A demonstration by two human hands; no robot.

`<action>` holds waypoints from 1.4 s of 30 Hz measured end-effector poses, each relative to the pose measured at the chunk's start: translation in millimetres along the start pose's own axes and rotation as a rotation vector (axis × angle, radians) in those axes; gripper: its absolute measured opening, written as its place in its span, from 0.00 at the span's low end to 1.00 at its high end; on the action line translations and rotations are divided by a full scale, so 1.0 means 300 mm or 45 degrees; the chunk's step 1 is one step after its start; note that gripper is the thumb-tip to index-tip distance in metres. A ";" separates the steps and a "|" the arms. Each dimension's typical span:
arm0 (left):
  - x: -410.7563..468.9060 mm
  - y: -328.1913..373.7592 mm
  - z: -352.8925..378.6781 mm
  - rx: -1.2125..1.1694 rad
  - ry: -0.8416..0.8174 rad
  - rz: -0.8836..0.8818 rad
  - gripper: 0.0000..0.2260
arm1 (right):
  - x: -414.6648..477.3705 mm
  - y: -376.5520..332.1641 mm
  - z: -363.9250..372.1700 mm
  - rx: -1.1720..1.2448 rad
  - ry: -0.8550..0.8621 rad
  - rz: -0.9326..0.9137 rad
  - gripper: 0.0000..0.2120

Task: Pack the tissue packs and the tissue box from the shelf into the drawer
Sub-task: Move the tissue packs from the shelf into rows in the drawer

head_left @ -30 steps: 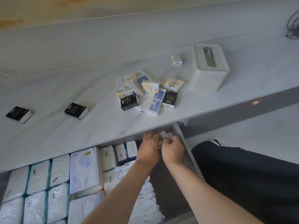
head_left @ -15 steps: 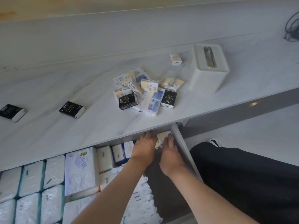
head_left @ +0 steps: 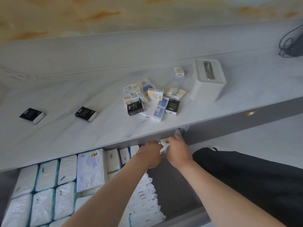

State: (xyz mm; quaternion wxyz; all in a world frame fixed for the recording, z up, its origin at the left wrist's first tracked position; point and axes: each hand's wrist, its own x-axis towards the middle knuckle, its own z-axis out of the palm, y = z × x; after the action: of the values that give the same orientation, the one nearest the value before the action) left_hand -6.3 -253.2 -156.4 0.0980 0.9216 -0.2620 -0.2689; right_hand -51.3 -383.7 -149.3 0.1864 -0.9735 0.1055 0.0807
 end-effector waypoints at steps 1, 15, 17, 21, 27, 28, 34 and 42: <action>-0.021 0.012 -0.032 -0.048 -0.002 0.012 0.20 | -0.003 -0.005 -0.039 -0.004 0.049 0.022 0.15; 0.069 0.101 -0.514 0.069 0.822 0.138 0.22 | 0.288 0.002 -0.521 -0.245 0.163 -0.274 0.17; 0.135 0.075 -0.538 0.241 0.820 0.100 0.27 | 0.354 0.000 -0.512 -0.218 0.160 -0.278 0.17; 0.238 0.012 -0.542 0.467 0.775 0.018 0.30 | 0.483 -0.030 -0.490 -0.165 0.127 -0.203 0.20; 0.310 -0.050 -0.522 0.485 0.829 0.105 0.19 | 0.611 -0.012 -0.475 -0.194 -0.022 -0.154 0.30; 0.311 -0.055 -0.521 0.481 0.882 0.143 0.19 | 0.619 -0.003 -0.483 -0.161 -0.007 -0.158 0.31; 0.259 -0.030 -0.499 0.141 1.192 0.278 0.20 | 0.613 0.028 -0.543 -0.310 -0.039 -0.231 0.32; 0.137 -0.006 -0.401 0.116 1.109 0.405 0.18 | 0.584 0.061 -0.475 -0.781 -0.131 -0.293 0.34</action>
State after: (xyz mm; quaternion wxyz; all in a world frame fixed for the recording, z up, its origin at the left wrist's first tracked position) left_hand 89.9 -268.8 -74.6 0.1982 0.9005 -0.3460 0.1735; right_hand 130.2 -485.2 -59.2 -0.1026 -0.9844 -0.0439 0.1363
